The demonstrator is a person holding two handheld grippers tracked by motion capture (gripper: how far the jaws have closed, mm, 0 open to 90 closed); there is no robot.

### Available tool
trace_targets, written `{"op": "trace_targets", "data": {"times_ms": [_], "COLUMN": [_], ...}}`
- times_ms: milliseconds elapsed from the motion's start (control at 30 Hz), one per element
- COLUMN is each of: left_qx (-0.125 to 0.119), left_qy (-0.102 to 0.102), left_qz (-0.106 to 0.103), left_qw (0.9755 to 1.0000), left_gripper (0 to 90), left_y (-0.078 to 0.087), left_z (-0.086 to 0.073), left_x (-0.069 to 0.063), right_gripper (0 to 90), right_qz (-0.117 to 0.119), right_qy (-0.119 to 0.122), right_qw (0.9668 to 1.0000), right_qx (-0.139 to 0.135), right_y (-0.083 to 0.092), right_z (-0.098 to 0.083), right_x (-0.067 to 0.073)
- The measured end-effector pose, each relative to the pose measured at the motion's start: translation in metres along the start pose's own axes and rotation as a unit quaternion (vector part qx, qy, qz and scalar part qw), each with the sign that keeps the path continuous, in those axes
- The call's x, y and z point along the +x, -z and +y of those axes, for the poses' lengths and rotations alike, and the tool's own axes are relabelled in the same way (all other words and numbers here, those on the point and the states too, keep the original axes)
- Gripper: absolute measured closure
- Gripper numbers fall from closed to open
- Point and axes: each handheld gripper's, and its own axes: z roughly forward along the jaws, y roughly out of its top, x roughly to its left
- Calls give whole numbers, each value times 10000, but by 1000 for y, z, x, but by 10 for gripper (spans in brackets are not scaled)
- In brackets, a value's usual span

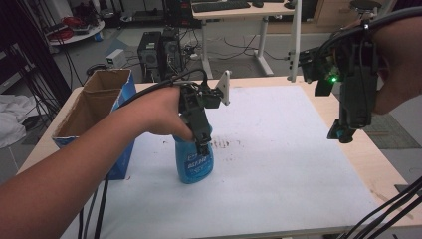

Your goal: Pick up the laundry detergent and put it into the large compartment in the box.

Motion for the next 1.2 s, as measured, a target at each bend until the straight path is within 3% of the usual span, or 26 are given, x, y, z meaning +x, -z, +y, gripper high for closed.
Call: {"op": "trace_targets", "data": {"times_ms": [700,1200], "left_qx": [34,59], "left_qy": [-20,8], "left_qz": [-4,-6], "left_qw": [10000,10000], "left_gripper": [240,278], "left_y": [1,-1], "left_z": [0,3], "left_x": [-1,-1], "right_gripper": [24,24], "right_qz": [16,16], "right_qy": [11,-6], "right_qw": [10000,10000], "right_qx": [9,11], "right_y": [-1,-1], "right_z": [3,2], "right_x": [-1,0]}}
